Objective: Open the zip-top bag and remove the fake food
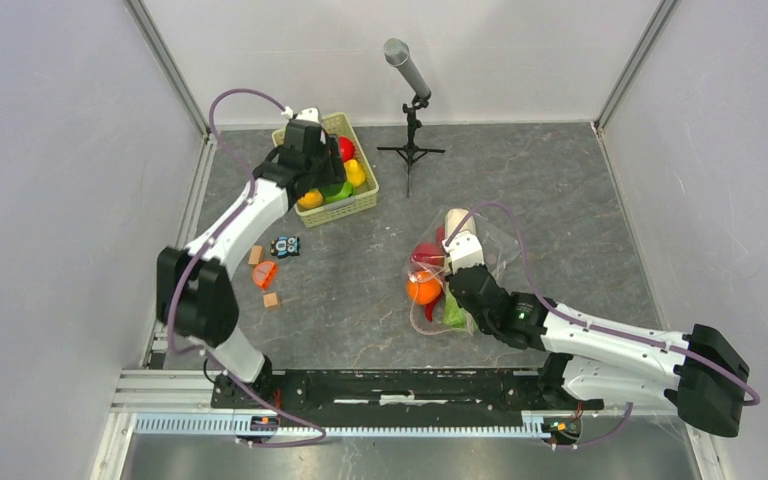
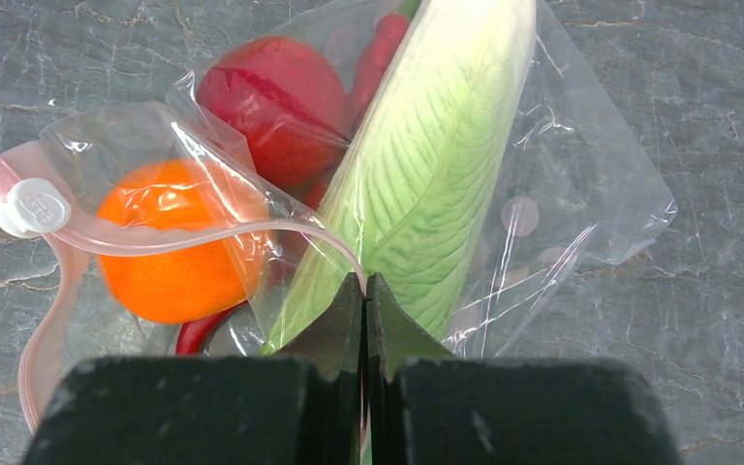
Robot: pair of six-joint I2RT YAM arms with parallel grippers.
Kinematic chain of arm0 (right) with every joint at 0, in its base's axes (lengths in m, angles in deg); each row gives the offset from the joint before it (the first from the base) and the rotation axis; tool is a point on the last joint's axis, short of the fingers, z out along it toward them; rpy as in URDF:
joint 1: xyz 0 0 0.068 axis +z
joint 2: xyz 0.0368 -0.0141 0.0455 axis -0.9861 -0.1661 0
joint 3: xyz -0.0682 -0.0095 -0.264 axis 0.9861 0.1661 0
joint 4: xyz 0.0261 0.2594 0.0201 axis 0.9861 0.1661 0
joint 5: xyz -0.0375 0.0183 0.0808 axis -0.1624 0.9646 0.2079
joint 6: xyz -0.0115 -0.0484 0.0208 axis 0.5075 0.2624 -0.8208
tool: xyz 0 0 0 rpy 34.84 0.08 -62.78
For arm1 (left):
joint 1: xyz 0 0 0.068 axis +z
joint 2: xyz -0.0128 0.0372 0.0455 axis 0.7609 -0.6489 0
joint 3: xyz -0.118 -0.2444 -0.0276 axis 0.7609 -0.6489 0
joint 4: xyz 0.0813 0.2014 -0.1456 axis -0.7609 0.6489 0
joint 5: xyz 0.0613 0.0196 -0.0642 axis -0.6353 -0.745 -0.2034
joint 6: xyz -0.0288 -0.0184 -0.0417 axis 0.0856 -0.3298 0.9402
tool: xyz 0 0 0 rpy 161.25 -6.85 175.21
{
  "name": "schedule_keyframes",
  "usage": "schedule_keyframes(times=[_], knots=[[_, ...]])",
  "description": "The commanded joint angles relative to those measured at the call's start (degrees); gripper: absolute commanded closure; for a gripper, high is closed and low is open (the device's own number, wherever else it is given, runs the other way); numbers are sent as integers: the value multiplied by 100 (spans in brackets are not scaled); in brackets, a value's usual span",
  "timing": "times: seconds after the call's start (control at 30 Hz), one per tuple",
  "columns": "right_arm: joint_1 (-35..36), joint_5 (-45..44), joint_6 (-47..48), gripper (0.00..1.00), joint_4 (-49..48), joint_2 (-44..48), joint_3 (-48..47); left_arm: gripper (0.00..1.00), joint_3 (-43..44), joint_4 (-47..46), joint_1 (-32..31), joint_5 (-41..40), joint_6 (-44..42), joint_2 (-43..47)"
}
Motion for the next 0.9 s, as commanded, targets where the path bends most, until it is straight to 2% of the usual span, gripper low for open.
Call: schedule_keyframes(times=[0.0,0.1,0.2,0.43,0.63,0.87], knots=[[-42,-42,91,100,-230,102,46,39,988,43,259,-101,-606,-923],[-51,-8,126,100,-282,75,42,34,1456,86,353,54,-665,-1461],[-64,24,159,100,-285,41,37,24,1694,77,356,103,-734,-1734],[-85,53,213,100,-274,81,35,0,1791,50,357,-134,-944,-1659],[-95,96,214,100,-284,110,37,0,1358,85,356,99,-912,-1031],[-103,95,315,100,-303,119,-35,0,176,-1,234,828,-292,240]])
